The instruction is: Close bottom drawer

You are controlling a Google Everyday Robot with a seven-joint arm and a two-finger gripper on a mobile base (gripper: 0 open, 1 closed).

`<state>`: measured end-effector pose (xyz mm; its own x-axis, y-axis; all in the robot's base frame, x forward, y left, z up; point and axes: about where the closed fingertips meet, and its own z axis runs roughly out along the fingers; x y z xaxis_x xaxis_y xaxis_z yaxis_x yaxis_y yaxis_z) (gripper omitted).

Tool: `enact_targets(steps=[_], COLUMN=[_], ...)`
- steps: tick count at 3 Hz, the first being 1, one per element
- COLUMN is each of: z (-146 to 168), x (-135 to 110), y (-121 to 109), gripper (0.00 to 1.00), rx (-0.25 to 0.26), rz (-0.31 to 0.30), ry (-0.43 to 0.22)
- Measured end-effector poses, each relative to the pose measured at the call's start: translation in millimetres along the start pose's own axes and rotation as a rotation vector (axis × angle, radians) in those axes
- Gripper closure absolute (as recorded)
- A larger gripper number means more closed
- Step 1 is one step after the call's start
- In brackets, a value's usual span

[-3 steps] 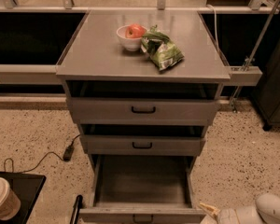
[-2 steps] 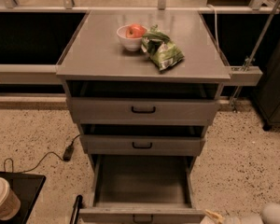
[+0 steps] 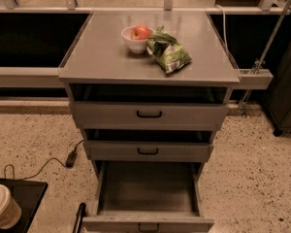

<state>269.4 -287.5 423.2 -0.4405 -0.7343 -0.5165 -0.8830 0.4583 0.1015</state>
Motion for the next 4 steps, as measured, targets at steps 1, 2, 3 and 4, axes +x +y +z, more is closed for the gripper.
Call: enact_targets(steps=[1,2,3,4], z=[-47,-112,-167,-197], x=[2,-8,-20,-28], y=[21,12,1,-6], gripper=[0.0,0.0,0.0,0.0], rx=[0.064,0.171,0.265,0.317], rz=[0.018,-0.012,-0.045,-0.063], ry=[0.133,0.236,0.306,0.345])
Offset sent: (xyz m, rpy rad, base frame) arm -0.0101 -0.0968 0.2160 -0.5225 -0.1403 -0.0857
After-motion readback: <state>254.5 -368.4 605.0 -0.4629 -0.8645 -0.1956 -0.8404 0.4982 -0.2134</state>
